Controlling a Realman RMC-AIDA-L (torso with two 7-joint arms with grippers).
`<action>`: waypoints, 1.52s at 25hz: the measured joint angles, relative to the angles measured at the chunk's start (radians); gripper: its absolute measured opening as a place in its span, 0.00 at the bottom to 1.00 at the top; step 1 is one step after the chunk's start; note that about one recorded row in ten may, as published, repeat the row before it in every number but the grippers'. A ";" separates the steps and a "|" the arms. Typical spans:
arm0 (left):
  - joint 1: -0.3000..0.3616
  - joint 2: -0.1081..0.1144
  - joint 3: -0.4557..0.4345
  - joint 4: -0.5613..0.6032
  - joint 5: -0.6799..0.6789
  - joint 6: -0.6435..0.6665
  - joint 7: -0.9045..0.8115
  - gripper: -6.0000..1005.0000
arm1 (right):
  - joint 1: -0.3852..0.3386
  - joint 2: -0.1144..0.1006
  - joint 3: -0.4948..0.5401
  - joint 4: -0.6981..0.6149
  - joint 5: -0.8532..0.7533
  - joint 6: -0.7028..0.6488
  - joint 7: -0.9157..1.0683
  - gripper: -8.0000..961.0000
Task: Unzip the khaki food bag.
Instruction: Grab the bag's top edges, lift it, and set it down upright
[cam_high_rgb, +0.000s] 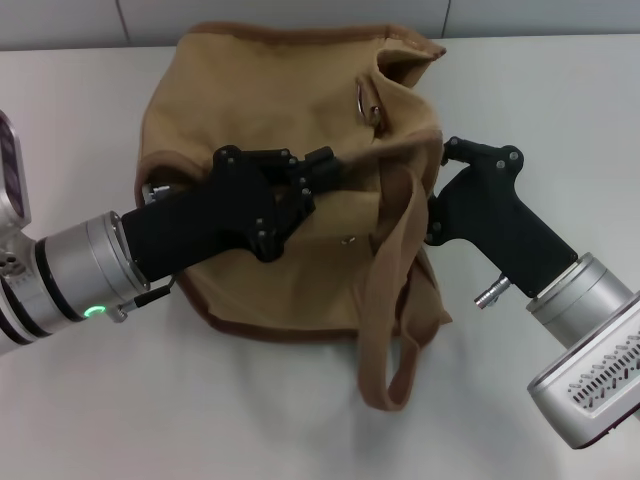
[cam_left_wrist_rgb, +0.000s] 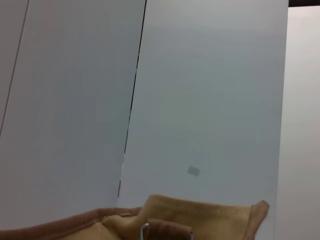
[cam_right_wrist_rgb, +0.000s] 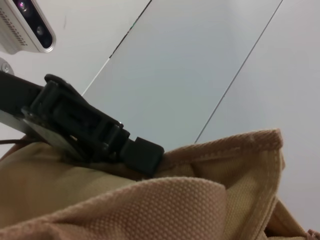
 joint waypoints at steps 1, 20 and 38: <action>0.000 0.000 0.000 0.000 0.000 0.001 0.000 0.06 | 0.000 0.000 0.000 0.000 0.000 0.000 0.000 0.26; 0.044 0.000 -0.011 -0.009 -0.142 0.025 -0.005 0.06 | -0.020 0.000 0.010 -0.024 0.006 0.002 0.009 0.03; 0.147 0.007 -0.035 -0.019 -0.358 0.040 0.000 0.06 | -0.059 0.000 0.010 -0.045 0.006 0.034 0.001 0.08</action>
